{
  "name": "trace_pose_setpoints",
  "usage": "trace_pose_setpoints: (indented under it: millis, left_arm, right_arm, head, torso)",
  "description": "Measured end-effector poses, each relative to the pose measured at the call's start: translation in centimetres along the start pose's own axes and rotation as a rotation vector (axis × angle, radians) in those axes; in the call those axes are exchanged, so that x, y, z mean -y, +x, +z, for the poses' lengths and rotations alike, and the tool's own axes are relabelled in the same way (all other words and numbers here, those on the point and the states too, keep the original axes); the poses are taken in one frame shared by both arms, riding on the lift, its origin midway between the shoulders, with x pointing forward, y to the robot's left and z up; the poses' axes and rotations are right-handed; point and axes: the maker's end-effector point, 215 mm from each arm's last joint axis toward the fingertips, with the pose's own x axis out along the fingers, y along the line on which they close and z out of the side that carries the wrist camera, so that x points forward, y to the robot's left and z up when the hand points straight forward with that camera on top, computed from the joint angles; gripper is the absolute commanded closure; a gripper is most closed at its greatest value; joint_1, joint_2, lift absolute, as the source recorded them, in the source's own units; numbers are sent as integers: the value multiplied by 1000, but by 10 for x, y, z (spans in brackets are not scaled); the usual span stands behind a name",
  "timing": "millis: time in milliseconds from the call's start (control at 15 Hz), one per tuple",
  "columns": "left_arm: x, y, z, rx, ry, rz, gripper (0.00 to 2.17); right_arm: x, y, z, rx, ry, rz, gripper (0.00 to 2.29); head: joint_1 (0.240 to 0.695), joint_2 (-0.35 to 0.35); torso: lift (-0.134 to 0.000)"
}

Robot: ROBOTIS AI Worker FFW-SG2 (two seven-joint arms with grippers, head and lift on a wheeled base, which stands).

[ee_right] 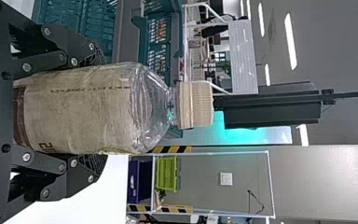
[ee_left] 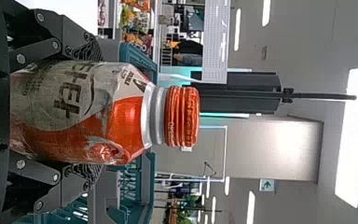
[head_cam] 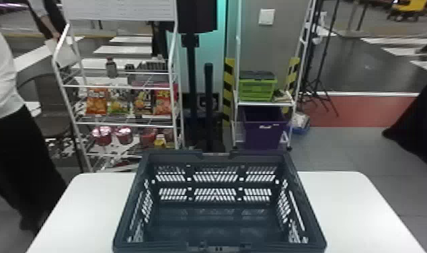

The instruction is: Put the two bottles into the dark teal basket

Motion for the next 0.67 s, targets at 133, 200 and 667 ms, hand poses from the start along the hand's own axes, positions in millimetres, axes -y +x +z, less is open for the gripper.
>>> trace_pose_setpoints:
  millis: [133,200,667]
  left_arm:
    - [-1,0,1,0,2,-6,2145]
    - [-2,0,1,-2,3,-9,2145]
    - [-2,1,1,-9,13,-21,2145]
  right_arm:
    - [-3,-1,2,2,-2,5,1652]
    - [-5,-2,3,4,-2,7,1652]
    - [-7,-3,10,17,-8,10,1652]
  head:
    - [499,0]
    - [499,0]
    - [499,0]
  torso:
    - [0]
    - [0]
    - [0]
